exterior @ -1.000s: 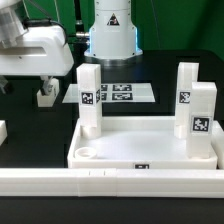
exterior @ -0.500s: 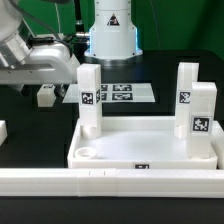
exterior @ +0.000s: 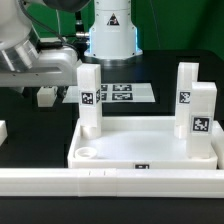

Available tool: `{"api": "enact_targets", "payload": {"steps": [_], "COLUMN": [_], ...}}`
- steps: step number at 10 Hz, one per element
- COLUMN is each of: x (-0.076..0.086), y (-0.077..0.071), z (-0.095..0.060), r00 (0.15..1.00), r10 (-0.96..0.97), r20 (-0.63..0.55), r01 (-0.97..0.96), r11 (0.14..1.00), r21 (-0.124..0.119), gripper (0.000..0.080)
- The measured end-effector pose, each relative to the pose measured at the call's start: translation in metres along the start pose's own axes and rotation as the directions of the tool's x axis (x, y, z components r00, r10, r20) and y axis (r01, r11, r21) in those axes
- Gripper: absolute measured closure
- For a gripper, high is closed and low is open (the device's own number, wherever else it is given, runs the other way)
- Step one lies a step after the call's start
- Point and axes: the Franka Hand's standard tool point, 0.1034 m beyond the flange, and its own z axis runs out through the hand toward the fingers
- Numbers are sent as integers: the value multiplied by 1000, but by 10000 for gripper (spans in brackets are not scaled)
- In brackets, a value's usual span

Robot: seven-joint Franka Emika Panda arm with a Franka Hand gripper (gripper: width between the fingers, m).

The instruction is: Assemble desk

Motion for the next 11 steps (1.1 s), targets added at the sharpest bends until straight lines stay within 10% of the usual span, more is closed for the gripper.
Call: {"api": "enact_targets", "payload": {"steps": [2, 4, 11], "x": [-8, -13, -25], "y": [-1, 13, 17], "z": [3, 6, 30], "r00": [996, 974, 819], "r10": [-3, -22, 23], "r20": [86, 225, 573], "r01": [3, 39, 13], "r11": [1000, 997, 998], "r21": [7, -72, -58], "gripper": [151, 151, 151]}}
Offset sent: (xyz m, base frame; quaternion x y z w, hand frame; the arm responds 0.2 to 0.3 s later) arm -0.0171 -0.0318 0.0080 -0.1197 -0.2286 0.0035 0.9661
